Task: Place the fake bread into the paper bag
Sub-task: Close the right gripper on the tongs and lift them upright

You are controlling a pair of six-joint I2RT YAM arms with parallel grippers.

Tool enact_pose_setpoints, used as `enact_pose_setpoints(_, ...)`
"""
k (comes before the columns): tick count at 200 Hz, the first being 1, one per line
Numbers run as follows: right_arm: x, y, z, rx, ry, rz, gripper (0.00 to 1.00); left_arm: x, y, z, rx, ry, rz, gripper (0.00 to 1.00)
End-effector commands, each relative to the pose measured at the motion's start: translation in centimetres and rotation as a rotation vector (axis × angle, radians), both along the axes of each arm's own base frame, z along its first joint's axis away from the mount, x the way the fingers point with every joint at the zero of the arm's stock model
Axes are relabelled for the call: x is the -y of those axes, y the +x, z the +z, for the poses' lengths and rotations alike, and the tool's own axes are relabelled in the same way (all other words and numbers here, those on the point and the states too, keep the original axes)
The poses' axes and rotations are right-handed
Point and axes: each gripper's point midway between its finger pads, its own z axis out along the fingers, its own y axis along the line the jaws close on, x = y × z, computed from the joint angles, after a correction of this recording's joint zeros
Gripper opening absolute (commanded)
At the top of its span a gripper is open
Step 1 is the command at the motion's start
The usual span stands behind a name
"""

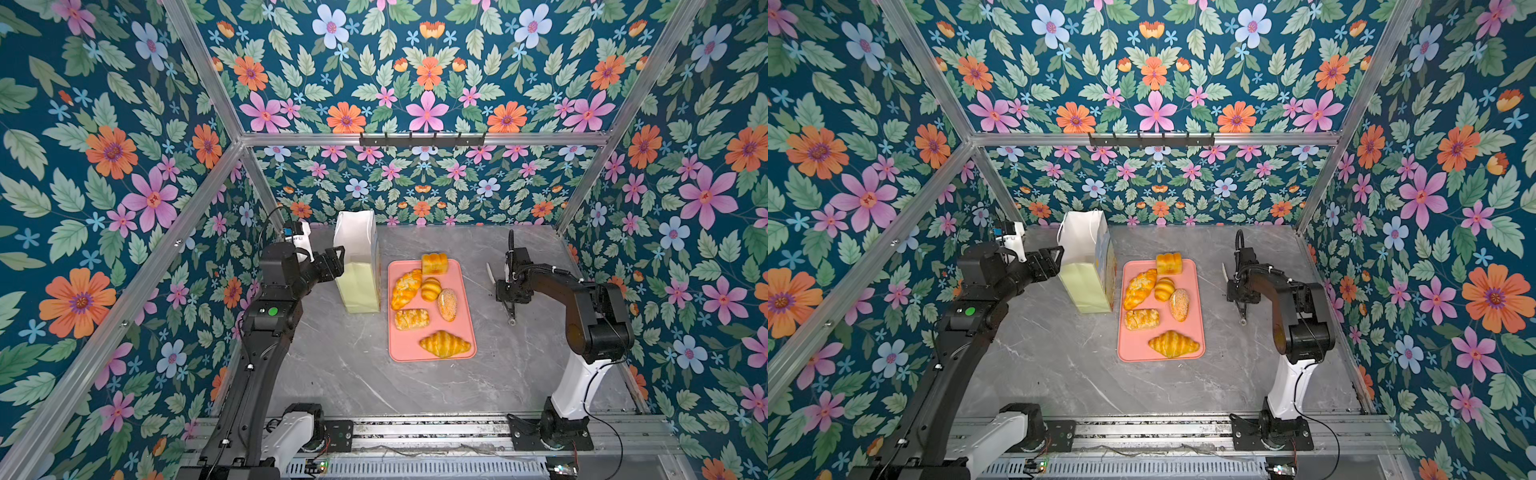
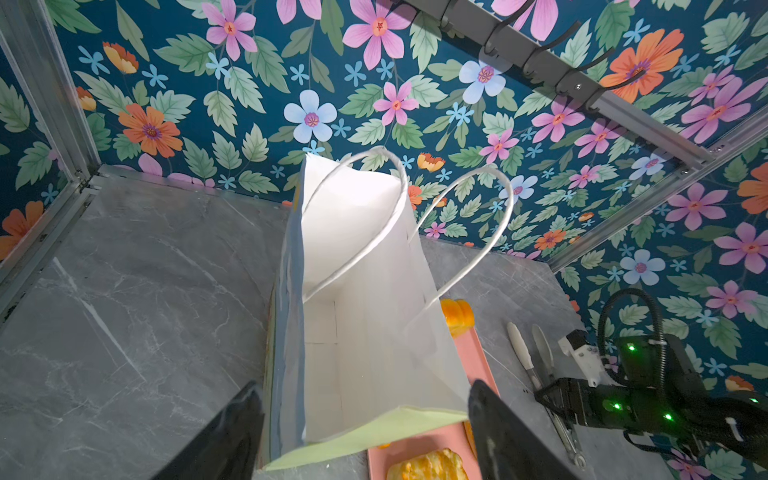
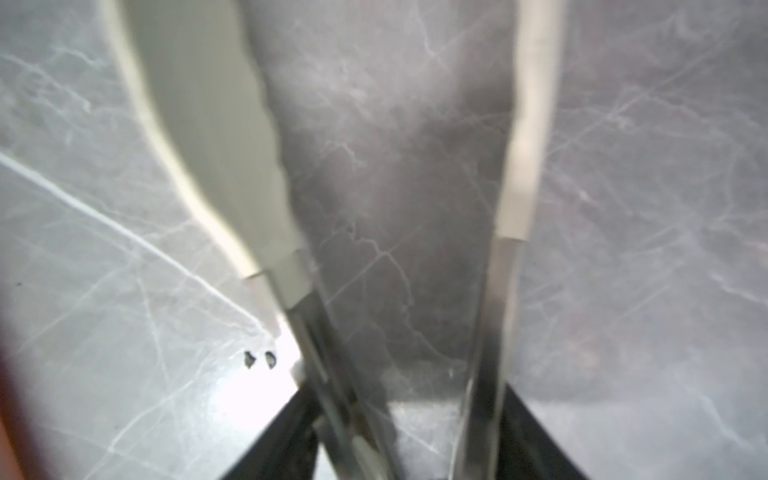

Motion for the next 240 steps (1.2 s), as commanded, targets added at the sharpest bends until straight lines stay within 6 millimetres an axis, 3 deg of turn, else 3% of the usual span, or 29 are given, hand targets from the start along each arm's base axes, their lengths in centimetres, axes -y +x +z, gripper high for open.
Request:
enact_pose_setpoints(1, -0.9, -1.5, -0.9, -0.070, 0.045, 0.024, 0.47, 0.2, -0.5, 0.9, 0.019, -0.020, -0.011, 0.79)
enact_pose_setpoints(37, -2.0, -1.9, -0.6, -0.091, 0.105, 0.045, 0.38, 0.1, -1.2, 2.3, 0.053, -0.024, -0.011, 0.79)
enact_pose_setpoints(136, -4.7, -2.2, 3.8, -0.006, 0.267, 0.089, 0.21, 1.6, -2.4, 4.7, 0.104, -0.101, -0.087, 0.77)
enact_pose_setpoints(178, -7.0, -2.9, 8.2, 0.057, 0.410, 0.126, 0.20, 3.1, -2.7, 6.1, 0.149, -0.102, -0.156, 0.76)
enact_pose_setpoints(187, -7.7, -3.2, 10.5, 0.105, 0.453, 0.155, 0.20, 3.6, -2.7, 6.4, 0.156, -0.102, -0.164, 0.76)
enact_pose_setpoints(240, -12.6, -6.2, 17.4, 0.165, 0.665, 0.304, 0.20, 6.1, -2.7, 7.0, 0.186, -0.080, -0.236, 0.74)
